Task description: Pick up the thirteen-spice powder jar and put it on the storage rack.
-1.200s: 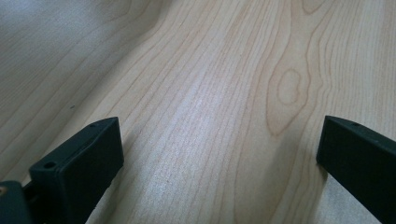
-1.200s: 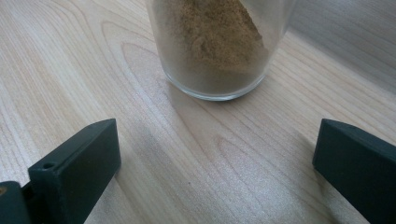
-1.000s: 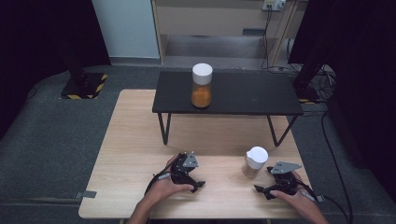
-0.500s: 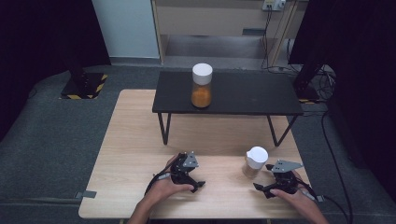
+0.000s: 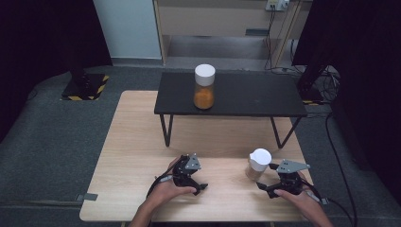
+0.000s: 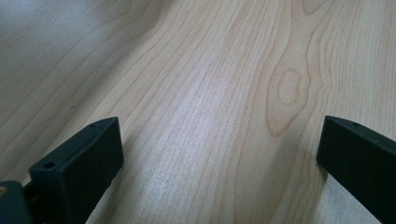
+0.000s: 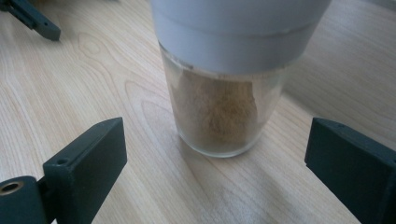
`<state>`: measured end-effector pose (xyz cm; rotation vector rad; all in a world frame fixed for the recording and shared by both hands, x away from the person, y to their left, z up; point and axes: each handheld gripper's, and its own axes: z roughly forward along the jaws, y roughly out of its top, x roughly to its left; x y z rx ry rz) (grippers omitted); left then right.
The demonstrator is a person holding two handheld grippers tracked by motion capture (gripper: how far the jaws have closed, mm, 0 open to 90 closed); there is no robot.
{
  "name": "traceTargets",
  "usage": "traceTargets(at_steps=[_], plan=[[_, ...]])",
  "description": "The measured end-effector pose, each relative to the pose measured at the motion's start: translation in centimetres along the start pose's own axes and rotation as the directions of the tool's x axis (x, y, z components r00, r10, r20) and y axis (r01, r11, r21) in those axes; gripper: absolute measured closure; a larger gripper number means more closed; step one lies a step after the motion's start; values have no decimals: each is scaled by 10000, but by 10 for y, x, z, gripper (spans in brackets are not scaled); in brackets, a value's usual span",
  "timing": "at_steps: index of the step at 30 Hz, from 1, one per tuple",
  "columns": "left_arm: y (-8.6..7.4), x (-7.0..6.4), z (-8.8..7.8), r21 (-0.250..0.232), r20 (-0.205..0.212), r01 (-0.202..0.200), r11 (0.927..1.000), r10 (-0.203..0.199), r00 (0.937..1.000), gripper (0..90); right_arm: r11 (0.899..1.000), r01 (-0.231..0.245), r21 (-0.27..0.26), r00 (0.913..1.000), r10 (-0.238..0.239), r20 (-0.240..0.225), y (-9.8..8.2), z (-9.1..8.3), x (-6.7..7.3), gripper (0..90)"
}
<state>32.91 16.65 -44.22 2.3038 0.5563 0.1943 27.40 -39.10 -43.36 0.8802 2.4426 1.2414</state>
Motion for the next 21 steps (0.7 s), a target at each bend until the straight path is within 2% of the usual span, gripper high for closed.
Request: traceTargets(at_steps=[17, 21], plan=[[0, 0, 0, -1, 0, 4, 10000, -4, 10000, 0, 9974, -182, -692, 9995, 200, 252, 2, -2, 1, 73], [0, 0, 0, -1, -1, 6, 10000, -6, 10000, 0, 9974, -107, -718, 9996, 125, 238, 3, -1, 1, 91]])
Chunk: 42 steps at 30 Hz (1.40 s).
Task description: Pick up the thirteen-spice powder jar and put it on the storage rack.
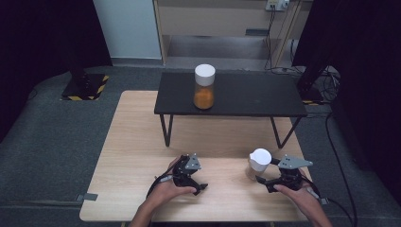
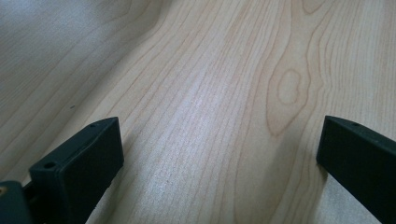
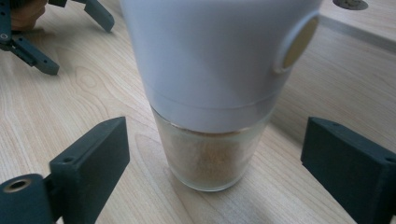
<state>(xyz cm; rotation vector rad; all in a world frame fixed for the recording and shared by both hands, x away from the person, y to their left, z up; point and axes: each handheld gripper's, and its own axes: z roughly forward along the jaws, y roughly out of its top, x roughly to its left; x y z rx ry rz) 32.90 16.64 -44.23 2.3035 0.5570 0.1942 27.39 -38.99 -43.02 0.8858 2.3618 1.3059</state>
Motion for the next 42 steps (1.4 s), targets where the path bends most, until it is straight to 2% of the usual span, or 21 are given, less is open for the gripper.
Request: traceTargets(at_steps=[12, 22, 32, 42], plan=[[0, 0, 0, 1, -9, 6, 10000, -6, 10000, 0, 9997, 234, -16, 9997, -234, -80, 4, 5, 4, 104], [0, 0, 0, 3, -9, 4, 10000, -4, 10000, 0, 9998, 106, -165, 9999, -106, 25, 5, 5, 5, 93], [0, 0, 0, 4, -11, 3, 10000, -3, 10000, 0, 9992, 272, -307, 9996, -269, 72, 6, 6, 7, 107], [0, 0, 0, 3, -17, 10, 10000, -10, 10000, 0, 9989, 141, -447, 9999, -138, 78, 8, 9, 9, 89]])
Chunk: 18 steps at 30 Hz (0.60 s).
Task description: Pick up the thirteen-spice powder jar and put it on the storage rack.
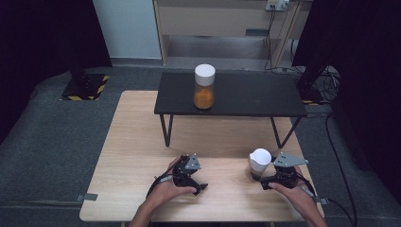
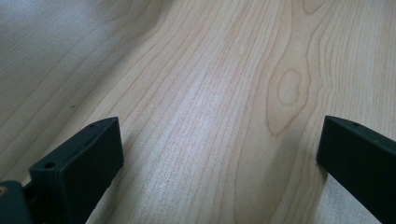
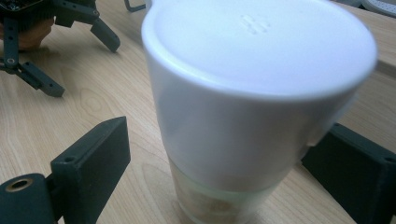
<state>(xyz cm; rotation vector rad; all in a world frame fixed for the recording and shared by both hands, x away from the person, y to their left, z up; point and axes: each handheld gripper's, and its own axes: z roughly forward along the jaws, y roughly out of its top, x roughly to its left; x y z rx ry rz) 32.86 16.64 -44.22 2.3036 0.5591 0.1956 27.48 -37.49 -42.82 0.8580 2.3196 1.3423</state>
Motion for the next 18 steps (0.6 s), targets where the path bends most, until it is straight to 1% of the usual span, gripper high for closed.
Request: traceTargets(at_steps=[5, 10, 13, 16, 18], plan=[[0, 0, 0, -3, 2, 5, 10000, -5, 10000, 0, 10000, 40, -41, 10000, -39, 49, 1, 1, 1, 120], [0, 0, 0, -1, 0, 3, 10000, -3, 10000, 0, 10000, -50, -77, 10000, 50, 53, 2, 1, 1, 157], [0, 0, 0, -1, -4, -3, 10000, 3, 10000, 0, 10000, 50, -74, 10000, -50, 48, 2, 3, 1, 199], [0, 0, 0, -1, -1, 2, 10000, -2, 10000, 0, 9999, 110, -68, 9999, -109, 115, 4, 4, 3, 211], [0, 0, 0, 1, -8, -1, 10000, 1, 10000, 0, 10000, 58, -78, 9999, -57, 151, 4, 5, 2, 233]])
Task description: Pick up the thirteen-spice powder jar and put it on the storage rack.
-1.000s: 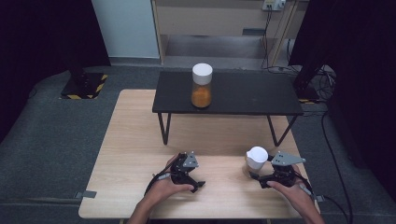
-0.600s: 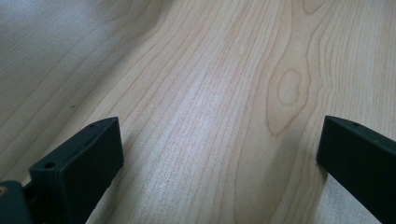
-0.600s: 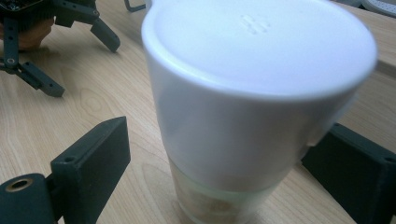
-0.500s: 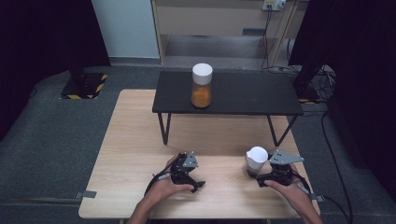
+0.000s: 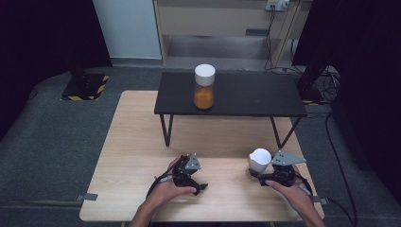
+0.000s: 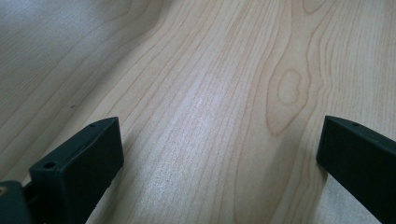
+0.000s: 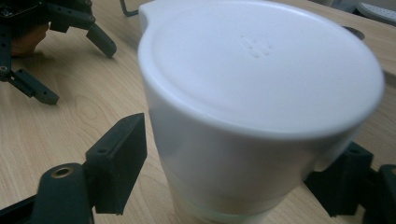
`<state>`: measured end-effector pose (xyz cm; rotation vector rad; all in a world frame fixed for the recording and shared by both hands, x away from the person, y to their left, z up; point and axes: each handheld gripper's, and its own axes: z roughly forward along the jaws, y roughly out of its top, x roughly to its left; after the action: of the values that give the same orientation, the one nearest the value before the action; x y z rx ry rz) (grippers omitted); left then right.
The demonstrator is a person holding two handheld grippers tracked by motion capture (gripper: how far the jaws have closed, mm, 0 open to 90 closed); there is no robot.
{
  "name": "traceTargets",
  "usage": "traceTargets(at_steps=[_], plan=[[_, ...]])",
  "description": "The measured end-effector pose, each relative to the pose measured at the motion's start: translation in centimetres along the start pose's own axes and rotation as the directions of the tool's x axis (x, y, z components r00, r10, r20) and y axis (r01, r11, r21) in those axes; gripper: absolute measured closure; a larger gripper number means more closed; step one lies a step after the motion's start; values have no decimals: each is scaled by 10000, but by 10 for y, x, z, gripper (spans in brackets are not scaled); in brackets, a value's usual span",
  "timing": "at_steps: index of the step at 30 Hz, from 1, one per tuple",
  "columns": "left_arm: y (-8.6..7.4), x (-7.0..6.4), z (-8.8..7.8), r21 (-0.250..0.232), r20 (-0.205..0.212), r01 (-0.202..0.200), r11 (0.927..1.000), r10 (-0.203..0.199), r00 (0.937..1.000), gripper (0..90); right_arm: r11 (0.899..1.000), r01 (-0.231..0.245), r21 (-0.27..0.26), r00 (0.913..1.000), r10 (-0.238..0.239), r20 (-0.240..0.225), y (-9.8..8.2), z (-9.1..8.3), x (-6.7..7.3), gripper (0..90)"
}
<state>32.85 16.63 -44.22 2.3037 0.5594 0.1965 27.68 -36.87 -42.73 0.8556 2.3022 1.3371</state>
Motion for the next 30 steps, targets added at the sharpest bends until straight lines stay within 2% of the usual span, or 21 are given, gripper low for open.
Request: traceTargets(at_steps=[9, 30], plan=[[0, 0, 0, 1, -5, 2, 10000, -2, 10000, 0, 10000, -36, 3, 9997, 36, 238, 0, 0, 2, 310], [0, 0, 0, -2, -14, 16, 10000, -16, 10000, 0, 9999, 49, -126, 9998, -46, 181, -2, -2, 1, 316]])
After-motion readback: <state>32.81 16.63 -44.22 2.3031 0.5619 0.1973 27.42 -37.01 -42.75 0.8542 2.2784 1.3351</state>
